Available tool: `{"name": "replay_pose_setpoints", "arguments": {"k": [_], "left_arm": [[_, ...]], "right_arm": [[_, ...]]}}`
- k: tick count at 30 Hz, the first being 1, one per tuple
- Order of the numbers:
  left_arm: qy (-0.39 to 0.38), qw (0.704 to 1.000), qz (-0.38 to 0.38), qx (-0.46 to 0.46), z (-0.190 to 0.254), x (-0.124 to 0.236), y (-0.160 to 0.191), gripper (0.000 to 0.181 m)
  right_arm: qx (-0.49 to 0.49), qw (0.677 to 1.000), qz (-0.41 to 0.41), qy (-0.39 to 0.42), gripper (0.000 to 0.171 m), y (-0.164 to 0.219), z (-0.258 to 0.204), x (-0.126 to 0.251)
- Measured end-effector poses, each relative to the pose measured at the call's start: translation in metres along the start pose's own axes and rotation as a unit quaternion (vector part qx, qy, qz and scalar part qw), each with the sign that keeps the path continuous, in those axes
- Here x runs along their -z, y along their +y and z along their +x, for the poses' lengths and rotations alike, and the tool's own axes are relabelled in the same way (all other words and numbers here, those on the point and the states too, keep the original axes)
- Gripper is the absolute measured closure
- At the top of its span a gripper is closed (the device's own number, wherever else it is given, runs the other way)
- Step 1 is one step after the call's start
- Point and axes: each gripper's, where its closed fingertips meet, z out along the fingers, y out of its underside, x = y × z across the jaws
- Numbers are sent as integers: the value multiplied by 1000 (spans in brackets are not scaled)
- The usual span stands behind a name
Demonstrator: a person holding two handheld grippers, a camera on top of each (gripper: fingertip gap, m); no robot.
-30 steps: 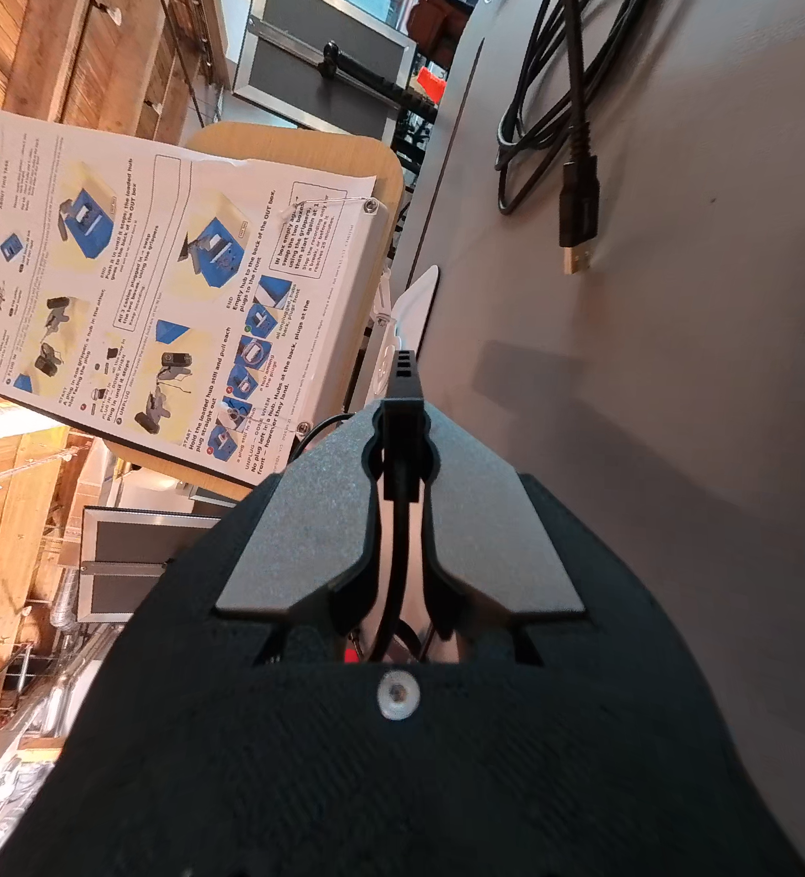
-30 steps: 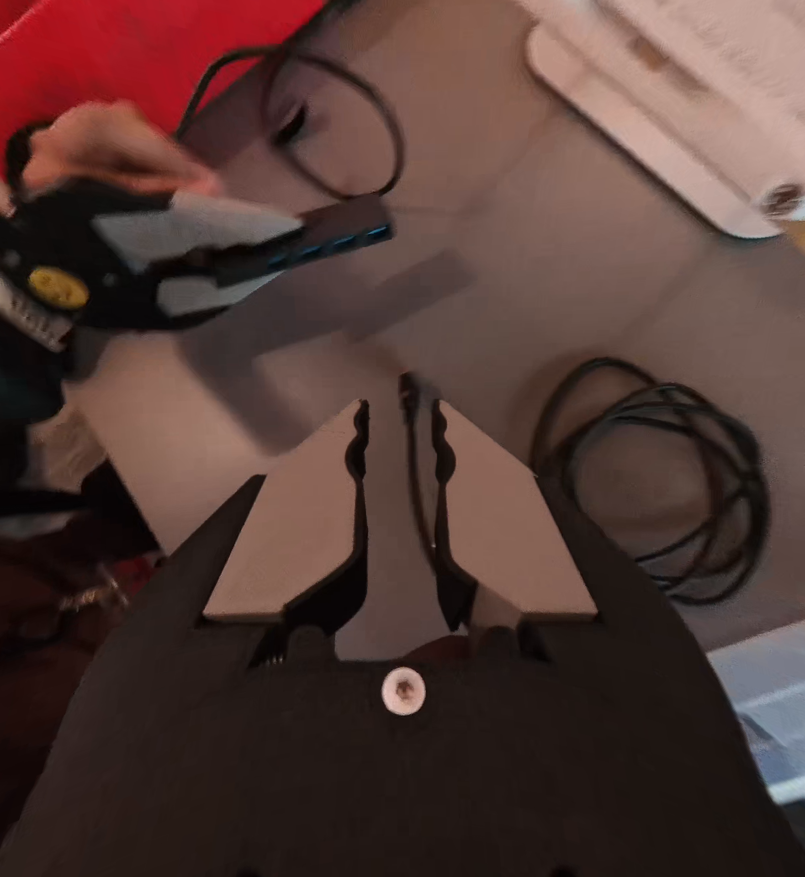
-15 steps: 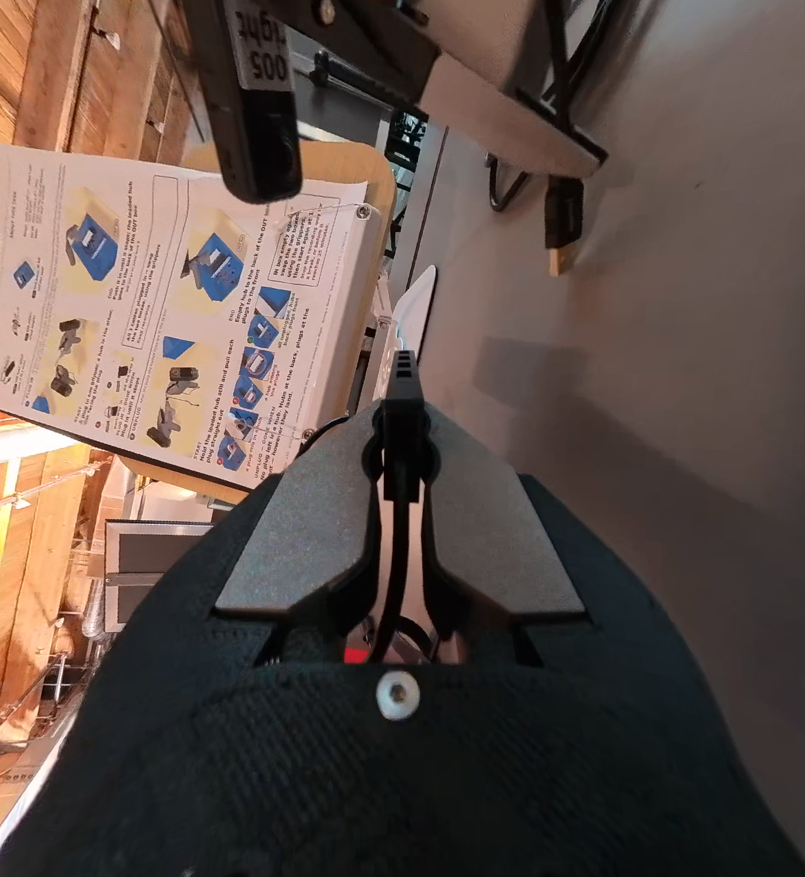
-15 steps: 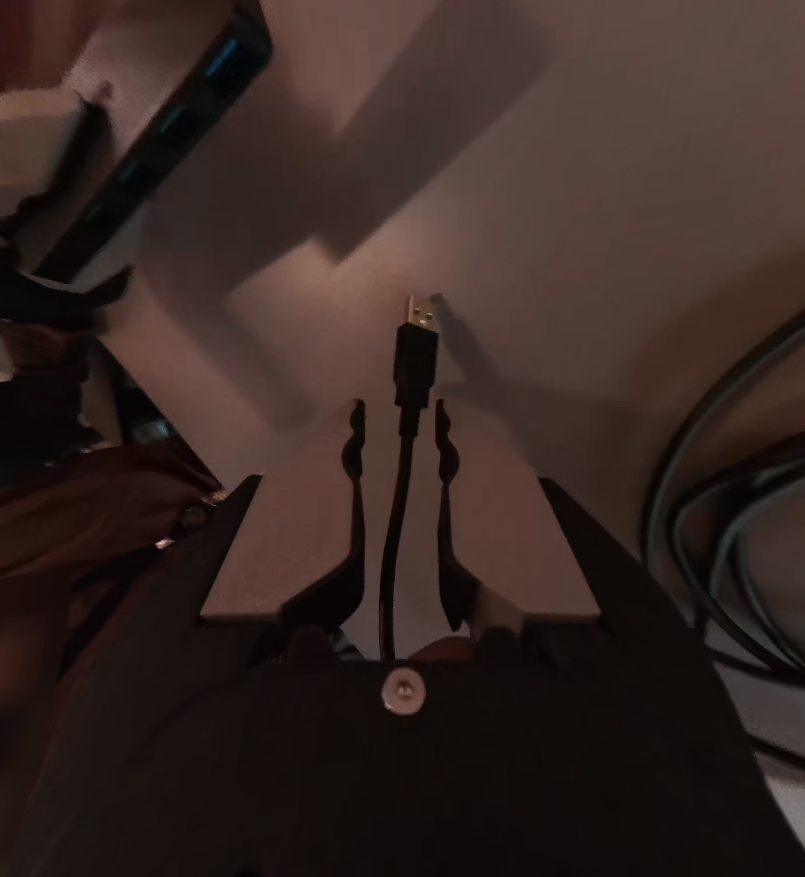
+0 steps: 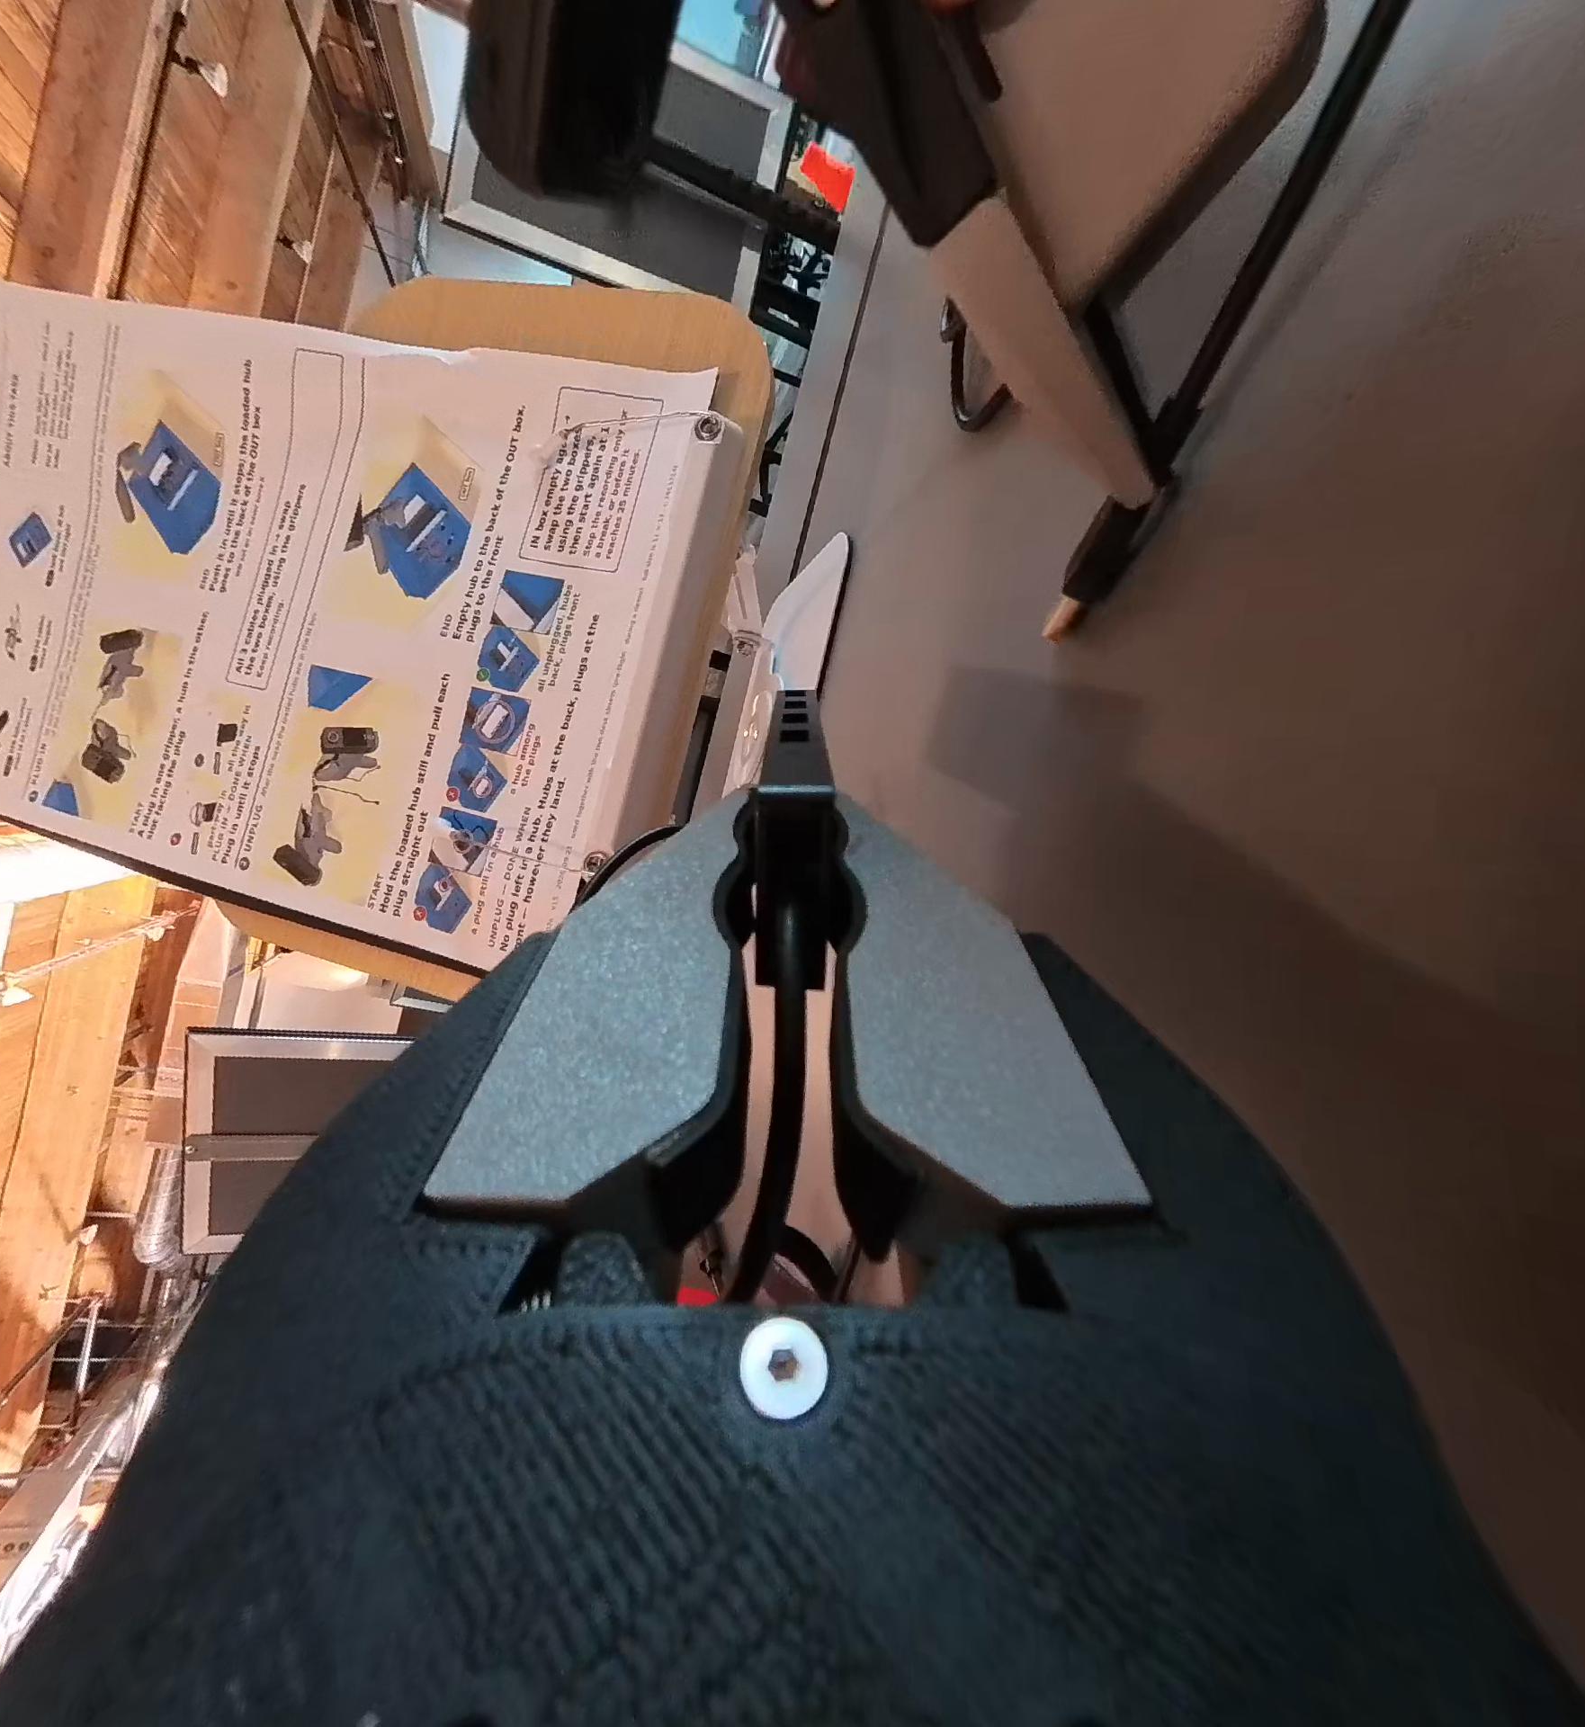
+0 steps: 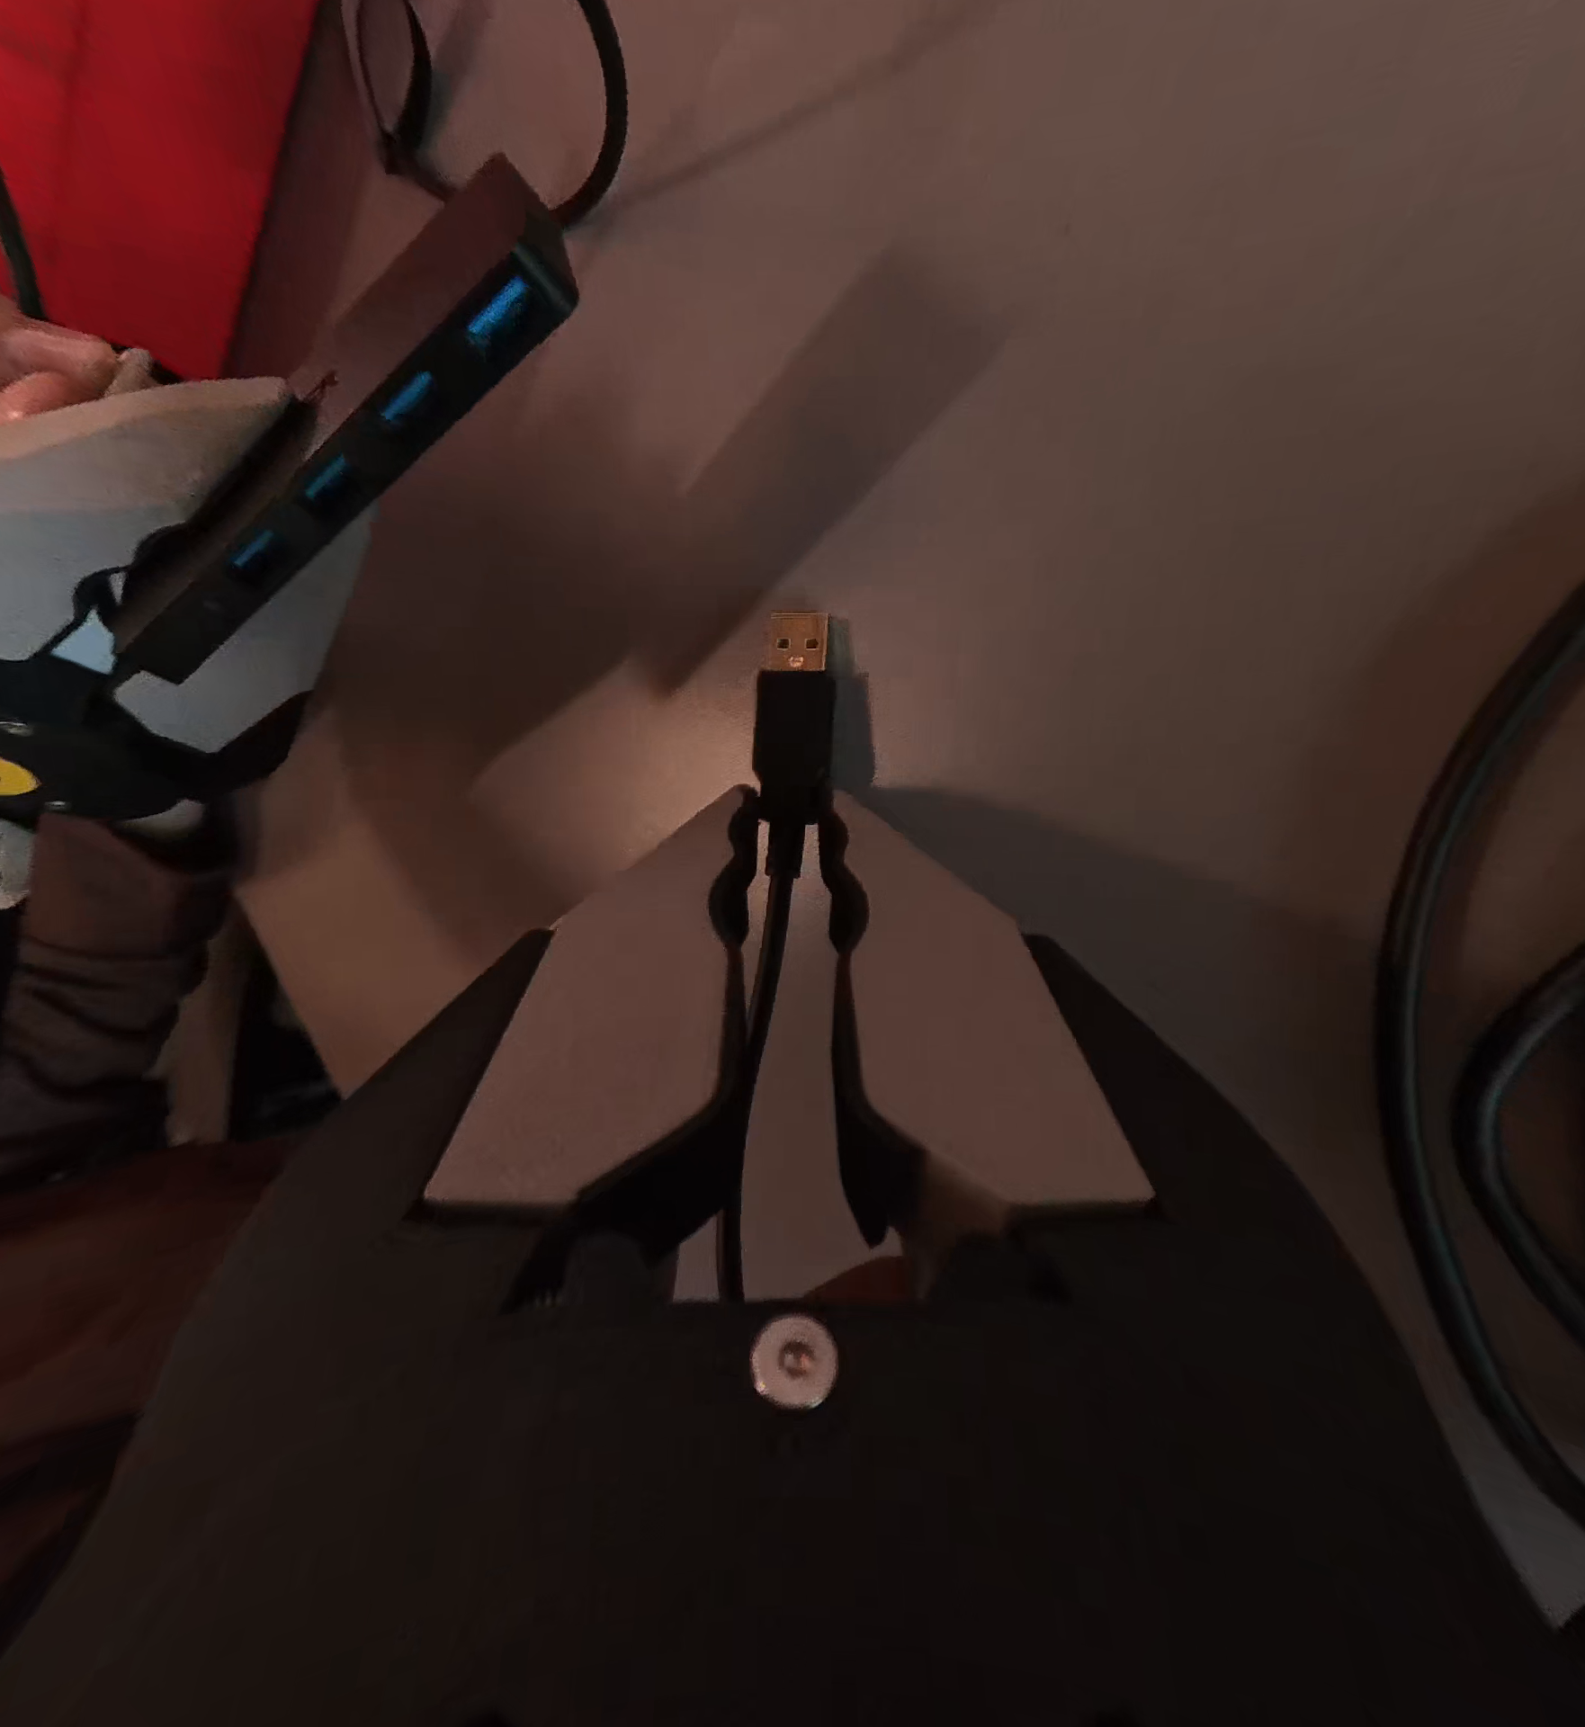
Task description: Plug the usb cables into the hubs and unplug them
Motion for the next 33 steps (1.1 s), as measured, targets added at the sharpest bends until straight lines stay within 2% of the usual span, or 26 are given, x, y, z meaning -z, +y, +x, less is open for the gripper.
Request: {"name": "replay_pose_setpoints", "arguments": {"k": [5, 8, 11, 14, 18, 21, 24, 28, 33], "left_arm": [[2, 1000, -2, -2, 2, -1, 1, 172], [5, 1000, -6, -7, 3, -2, 3, 172], [5, 999, -12, -33, 7, -4, 5, 173], [-1, 997, -23, -78, 9, -7, 8, 173], [-4, 992, -29, -123, 13, -10, 9, 172], [-15, 991, -16, -131, 12, -7, 0, 172], [-40, 990, 7, -133, 6, -2, -13, 172], [-48, 994, 73, -66, -2, 12, -40, 172], [-63, 994, 87, -35, -14, 18, -42, 173]], "right_arm": [[92, 992, 64, 59, 162, -7, -3, 1], [174, 976, 103, 85, 163, -10, -15, 3], [251, 955, 131, 85, 163, -10, -34, 6], [284, 944, 150, 78, 163, -10, -42, 8], [336, 930, 143, 44, 163, -2, -53, 11], [353, 923, 149, -48, 163, 9, -65, 23], [364, 903, 190, -130, 163, 10, -81, 48], [370, 876, 225, -212, 163, 14, -100, 73], [388, 863, 219, -238, 163, 22, -108, 77]]}}
